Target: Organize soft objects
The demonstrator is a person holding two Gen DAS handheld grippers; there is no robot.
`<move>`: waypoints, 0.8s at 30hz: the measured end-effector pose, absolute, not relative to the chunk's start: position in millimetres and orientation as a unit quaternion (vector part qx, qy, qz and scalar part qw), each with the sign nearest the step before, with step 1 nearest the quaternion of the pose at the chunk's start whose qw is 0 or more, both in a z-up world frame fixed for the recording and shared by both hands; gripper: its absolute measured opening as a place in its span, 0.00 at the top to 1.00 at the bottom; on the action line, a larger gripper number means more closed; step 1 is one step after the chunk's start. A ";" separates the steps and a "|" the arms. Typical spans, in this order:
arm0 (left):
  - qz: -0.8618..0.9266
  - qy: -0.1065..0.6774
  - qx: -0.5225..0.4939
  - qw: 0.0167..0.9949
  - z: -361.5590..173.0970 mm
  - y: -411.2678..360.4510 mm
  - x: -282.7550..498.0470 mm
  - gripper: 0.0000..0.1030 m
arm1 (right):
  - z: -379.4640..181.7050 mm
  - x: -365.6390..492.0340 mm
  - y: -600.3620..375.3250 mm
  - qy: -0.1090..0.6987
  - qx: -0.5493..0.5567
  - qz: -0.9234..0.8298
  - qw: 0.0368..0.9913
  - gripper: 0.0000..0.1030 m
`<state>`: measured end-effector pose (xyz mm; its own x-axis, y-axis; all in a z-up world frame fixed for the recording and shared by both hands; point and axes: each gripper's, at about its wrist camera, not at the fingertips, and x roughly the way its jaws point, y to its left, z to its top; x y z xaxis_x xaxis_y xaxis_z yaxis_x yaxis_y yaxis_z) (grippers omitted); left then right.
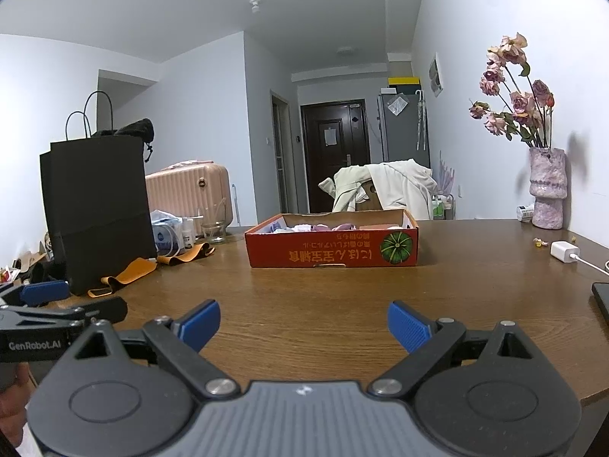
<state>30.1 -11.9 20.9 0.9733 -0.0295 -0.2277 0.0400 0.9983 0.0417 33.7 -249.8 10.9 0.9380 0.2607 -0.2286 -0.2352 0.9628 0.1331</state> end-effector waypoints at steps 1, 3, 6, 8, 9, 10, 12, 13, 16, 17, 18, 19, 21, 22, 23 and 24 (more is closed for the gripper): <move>-0.018 0.115 0.023 0.993 20.8 -11.9 30.1 0.00 | 10.3 34.0 -249.7 0.124 0.052 0.127 0.983 0.07; -0.017 0.115 0.023 0.993 20.8 -12.0 30.1 0.00 | 10.1 34.8 -249.8 0.126 0.052 0.126 0.983 0.07; -0.017 0.116 0.023 0.993 20.9 -12.3 30.0 0.00 | 10.3 34.5 -249.0 0.124 0.051 0.128 0.983 0.07; -0.016 0.116 0.022 0.993 21.1 -12.0 30.0 0.00 | 10.2 34.0 -248.3 0.123 0.048 0.130 0.983 0.07; -0.015 0.116 0.021 0.993 21.8 -11.8 30.0 0.00 | 10.3 33.9 -247.7 0.123 0.048 0.129 0.983 0.07; -0.016 0.115 0.022 0.993 22.1 -12.0 29.9 0.00 | 9.9 34.0 -247.6 0.123 0.048 0.129 0.983 0.07; -0.014 0.113 0.023 0.993 22.5 -12.8 29.3 0.00 | 9.9 34.2 -247.0 0.124 0.048 0.129 0.983 0.07; -0.014 0.113 0.023 0.993 22.6 -12.9 29.4 0.00 | 9.6 34.2 -246.8 0.124 0.049 0.129 0.983 0.07; -0.014 0.112 0.024 0.993 23.8 -13.2 29.0 0.00 | 9.3 34.2 -246.5 0.125 0.048 0.128 0.983 0.07; -0.014 0.111 0.024 0.993 24.0 -13.3 28.4 0.00 | 9.1 34.2 -246.4 0.125 0.049 0.128 0.983 0.07; -0.014 0.110 0.025 0.994 24.7 -13.6 28.1 0.00 | 9.1 34.2 -246.4 0.125 0.048 0.127 0.983 0.07; -0.013 0.109 0.025 0.994 24.8 -13.8 27.7 0.00 | 9.0 34.2 -246.2 0.125 0.048 0.127 0.983 0.07; -0.012 0.108 0.026 0.994 25.1 -13.8 27.8 0.00 | 8.9 34.1 -246.7 0.125 0.049 0.127 0.983 0.07; -0.010 0.107 0.029 0.994 25.1 -14.6 27.6 0.00 | 8.7 33.7 -246.6 0.125 0.048 0.127 0.983 0.07; -0.009 0.106 0.030 0.994 25.1 -14.9 27.4 0.00 | 8.3 33.8 -246.1 0.126 0.048 0.127 0.983 0.07; -0.009 0.105 0.031 0.994 25.1 -15.7 26.5 0.00 | 7.8 34.1 -245.9 0.126 0.048 0.126 0.983 0.07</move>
